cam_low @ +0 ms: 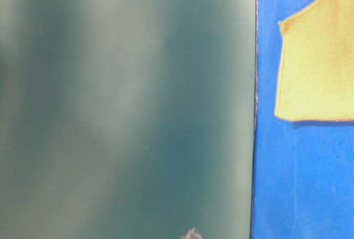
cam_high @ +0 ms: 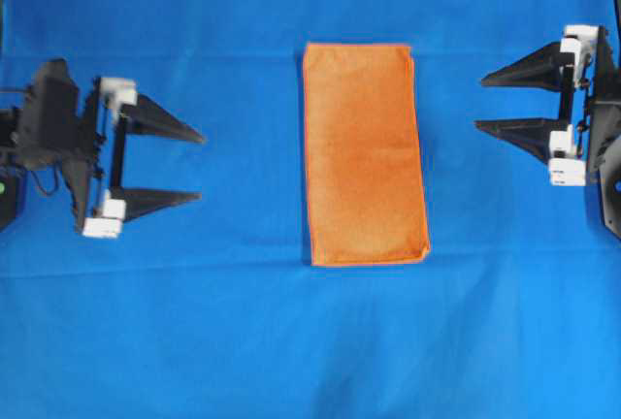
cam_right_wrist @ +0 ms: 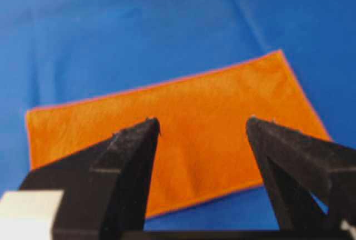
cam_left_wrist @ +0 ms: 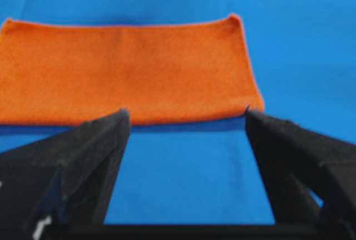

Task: Fold the orange towel.
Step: 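Retract both grippers outward away from the towel, then pinch the top corners of the vertical strip with both grippers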

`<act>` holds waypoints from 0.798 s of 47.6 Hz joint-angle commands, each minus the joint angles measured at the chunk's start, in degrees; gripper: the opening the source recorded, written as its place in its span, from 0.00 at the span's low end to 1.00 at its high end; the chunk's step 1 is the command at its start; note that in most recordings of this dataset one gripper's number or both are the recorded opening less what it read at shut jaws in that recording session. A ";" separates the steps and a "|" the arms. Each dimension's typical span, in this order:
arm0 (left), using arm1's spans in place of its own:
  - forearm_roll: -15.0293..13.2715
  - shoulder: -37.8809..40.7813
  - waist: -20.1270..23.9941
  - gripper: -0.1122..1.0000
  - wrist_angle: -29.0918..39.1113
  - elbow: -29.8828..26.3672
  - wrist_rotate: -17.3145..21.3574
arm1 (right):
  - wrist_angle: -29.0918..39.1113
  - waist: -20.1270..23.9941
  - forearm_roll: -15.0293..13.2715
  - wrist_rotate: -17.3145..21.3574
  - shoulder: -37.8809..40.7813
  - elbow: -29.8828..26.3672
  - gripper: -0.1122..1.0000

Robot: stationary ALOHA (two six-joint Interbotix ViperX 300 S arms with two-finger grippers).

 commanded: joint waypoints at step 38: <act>-0.09 9.32 6.33 0.80 -3.52 -7.73 -0.09 | -0.44 -6.42 1.23 -0.26 7.56 -4.13 0.69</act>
